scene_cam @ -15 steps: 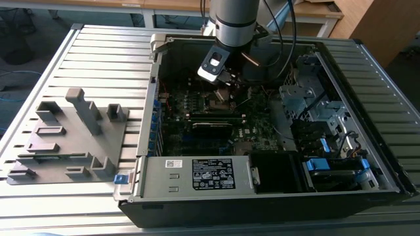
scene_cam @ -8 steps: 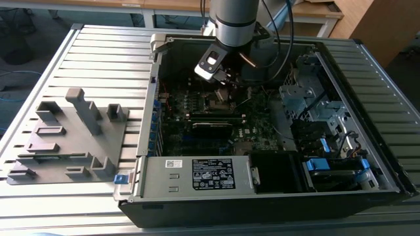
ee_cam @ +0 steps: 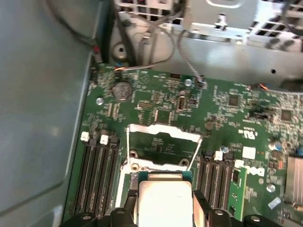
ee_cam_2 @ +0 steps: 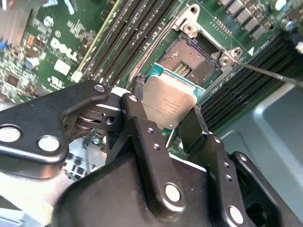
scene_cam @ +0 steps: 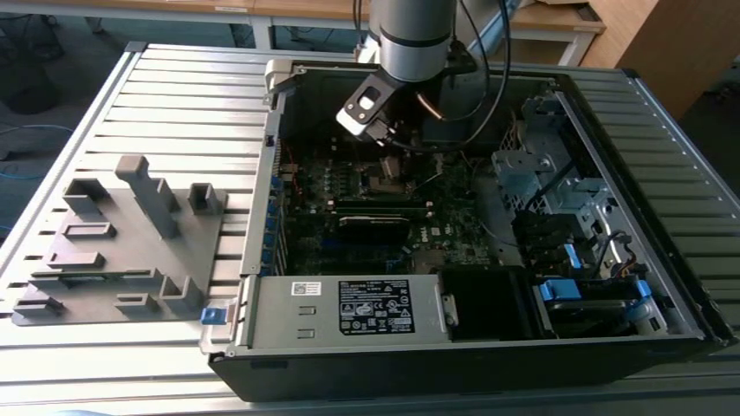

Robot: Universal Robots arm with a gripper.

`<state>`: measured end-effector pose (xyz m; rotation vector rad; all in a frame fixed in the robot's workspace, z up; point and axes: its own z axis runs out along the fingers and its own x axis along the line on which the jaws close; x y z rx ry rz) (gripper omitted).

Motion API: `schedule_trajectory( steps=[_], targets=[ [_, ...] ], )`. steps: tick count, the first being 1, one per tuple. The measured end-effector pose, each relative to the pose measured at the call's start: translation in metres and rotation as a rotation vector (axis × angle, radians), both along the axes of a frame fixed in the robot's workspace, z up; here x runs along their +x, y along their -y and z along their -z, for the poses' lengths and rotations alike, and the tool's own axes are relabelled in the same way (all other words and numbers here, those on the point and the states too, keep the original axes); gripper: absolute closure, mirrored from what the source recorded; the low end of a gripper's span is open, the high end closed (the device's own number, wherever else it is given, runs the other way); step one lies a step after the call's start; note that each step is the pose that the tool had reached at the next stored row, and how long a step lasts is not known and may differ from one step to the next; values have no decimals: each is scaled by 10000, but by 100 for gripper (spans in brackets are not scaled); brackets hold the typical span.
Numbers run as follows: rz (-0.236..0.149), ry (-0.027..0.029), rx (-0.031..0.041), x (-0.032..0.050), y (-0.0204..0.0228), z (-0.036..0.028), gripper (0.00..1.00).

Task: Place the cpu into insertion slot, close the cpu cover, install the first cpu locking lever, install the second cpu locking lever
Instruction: 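Place the cpu into insertion slot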

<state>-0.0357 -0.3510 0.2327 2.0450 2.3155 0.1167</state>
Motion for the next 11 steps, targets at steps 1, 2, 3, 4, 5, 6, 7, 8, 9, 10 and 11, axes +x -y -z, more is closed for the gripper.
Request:
schedule_trajectory(
  steps=[1,2,3,4,5,6,7,8,9,10,11],
  targets=[
    [175,-1,0,0,0,0,46],
    [354,-1,0,0,0,0,46],
    [540,0,0,0,0,1,46],
    [713,0,1,0,0,2,46],
    [873,-1,-1,0,0,3,46],
    [1048,-1,-1,0,0,4,46],
    [1156,-2,-1,0,1,4,46],
    [1157,-2,-1,0,1,4,46],
    [1159,-2,-2,0,1,4,46],
    [1160,-1,-1,0,0,4,46],
    [1160,-1,-1,0,0,5,46]
  ],
)
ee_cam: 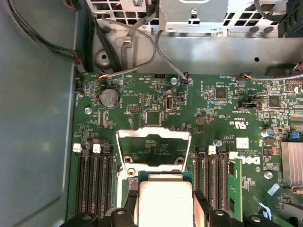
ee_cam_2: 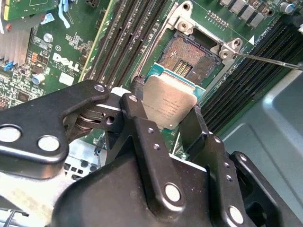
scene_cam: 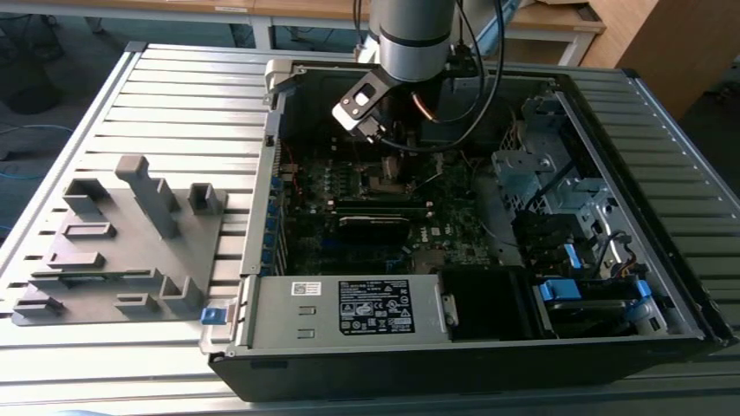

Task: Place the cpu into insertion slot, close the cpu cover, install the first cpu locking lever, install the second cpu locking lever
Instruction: 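Place the cpu into insertion slot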

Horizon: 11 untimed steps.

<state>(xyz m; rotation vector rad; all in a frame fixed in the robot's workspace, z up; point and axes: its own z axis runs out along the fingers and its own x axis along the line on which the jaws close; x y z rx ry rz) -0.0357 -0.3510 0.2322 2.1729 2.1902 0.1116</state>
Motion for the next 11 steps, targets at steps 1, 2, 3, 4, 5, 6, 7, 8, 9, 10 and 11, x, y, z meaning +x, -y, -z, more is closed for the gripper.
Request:
schedule_trajectory(
  steps=[1,2,3,4,5,6,7,8,9,10,11],
  targets=[
    [0,0,0,0,0,0,46],
    [3,0,1,-3,-1,1,46],
    [3,1,0,-8,-3,1,46],
    [1,0,0,-13,-7,1,46],
    [1,0,0,-21,-11,2,46],
    [0,0,-1,-28,-16,3,46],
    [1,1,2,-31,-20,6,46],
    [0,2,3,-34,-22,13,46],
    [1,2,2,-38,-22,20,46],
    [0,8,0,-46,-22,26,46],
    [0,25,0,-54,-21,31,46]
  ],
)
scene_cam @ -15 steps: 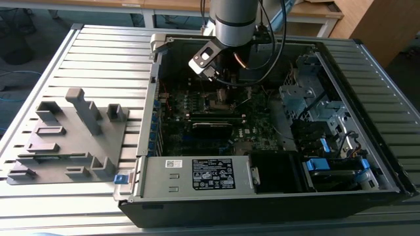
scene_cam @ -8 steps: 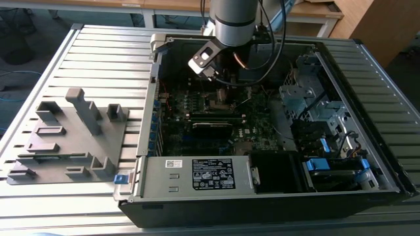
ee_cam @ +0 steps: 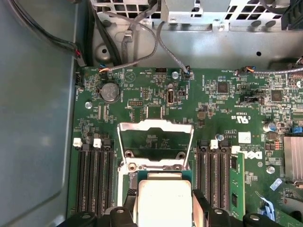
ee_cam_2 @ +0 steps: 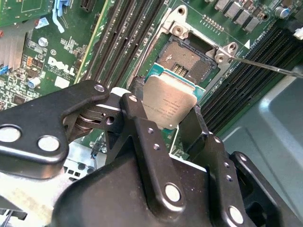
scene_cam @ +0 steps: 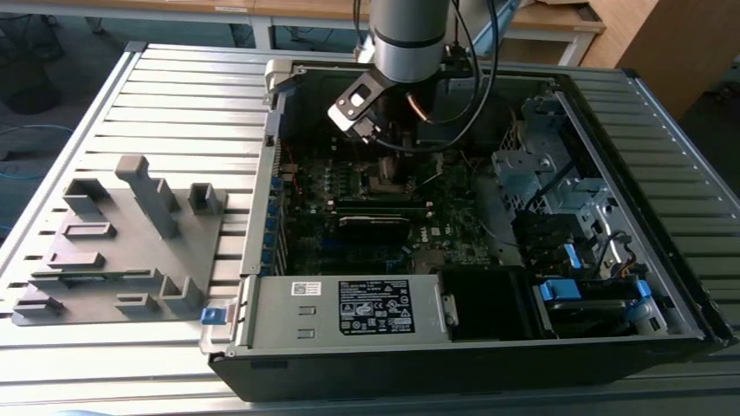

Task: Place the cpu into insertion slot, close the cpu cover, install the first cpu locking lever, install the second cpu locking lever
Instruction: 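Place the cpu into insertion slot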

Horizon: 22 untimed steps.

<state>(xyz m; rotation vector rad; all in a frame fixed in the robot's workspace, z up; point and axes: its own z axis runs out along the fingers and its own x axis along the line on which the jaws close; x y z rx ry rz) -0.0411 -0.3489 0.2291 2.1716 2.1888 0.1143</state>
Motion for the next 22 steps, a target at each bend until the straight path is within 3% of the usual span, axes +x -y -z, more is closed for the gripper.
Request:
schedule_trajectory(
  steps=[2,6,22],
  targets=[
    [0,46,2,-14,0,6,46],
    [-12,195,34,-31,-1,21,46],
    [-12,200,34,-107,-24,90,46]
  ],
)
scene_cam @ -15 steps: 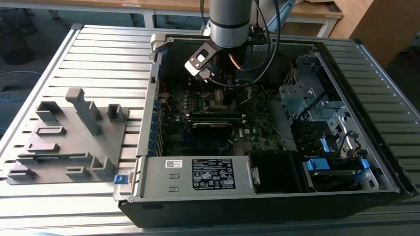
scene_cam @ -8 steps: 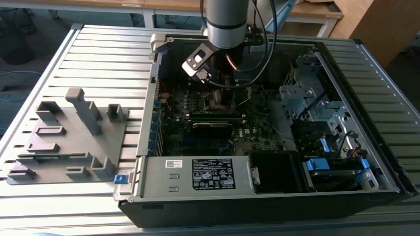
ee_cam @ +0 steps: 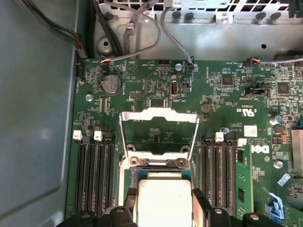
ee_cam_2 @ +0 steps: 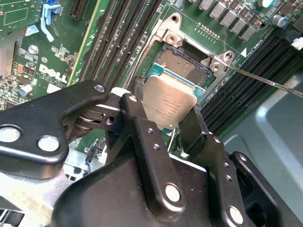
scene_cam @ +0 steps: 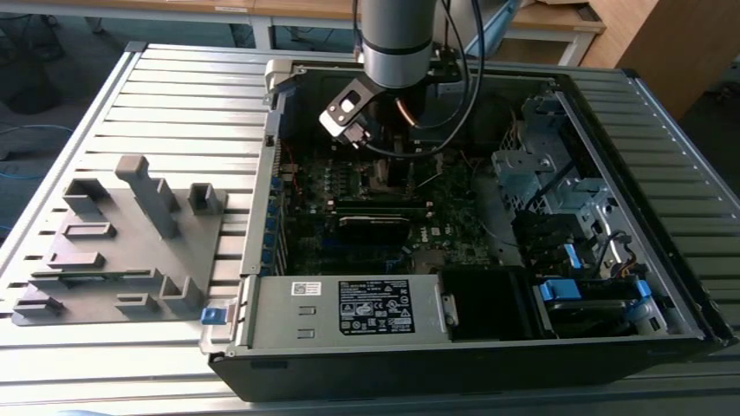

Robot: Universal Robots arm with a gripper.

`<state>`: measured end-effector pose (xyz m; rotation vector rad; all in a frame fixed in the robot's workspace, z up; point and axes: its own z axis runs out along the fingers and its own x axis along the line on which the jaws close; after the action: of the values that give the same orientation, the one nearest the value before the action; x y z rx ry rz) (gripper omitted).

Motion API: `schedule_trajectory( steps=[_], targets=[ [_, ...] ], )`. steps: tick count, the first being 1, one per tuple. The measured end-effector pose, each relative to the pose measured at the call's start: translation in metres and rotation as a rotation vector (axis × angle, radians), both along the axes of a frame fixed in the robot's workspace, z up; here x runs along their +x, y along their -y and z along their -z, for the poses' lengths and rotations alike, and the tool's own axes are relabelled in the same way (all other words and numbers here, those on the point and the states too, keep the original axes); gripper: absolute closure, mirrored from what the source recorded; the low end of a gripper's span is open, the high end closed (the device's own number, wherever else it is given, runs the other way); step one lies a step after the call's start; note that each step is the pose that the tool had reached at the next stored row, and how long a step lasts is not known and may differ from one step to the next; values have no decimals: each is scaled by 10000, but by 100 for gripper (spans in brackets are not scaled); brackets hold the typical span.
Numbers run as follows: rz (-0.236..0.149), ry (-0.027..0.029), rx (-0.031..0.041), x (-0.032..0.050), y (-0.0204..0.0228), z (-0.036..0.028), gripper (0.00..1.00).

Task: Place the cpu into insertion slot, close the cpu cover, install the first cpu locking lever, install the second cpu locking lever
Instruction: 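Place the cpu into insertion slot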

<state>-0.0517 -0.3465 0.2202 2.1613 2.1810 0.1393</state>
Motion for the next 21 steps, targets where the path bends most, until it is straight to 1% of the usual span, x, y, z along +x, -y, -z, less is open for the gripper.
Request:
schedule_trajectory(
  steps=[8,13,16,21],
  targets=[
    [-1,1,1,-4,-14,68,46],
    [-1,0,0,-5,-16,71,46],
    [0,1,1,-19,-28,73,46],
    [5,0,0,-33,-37,107,46]
  ],
)
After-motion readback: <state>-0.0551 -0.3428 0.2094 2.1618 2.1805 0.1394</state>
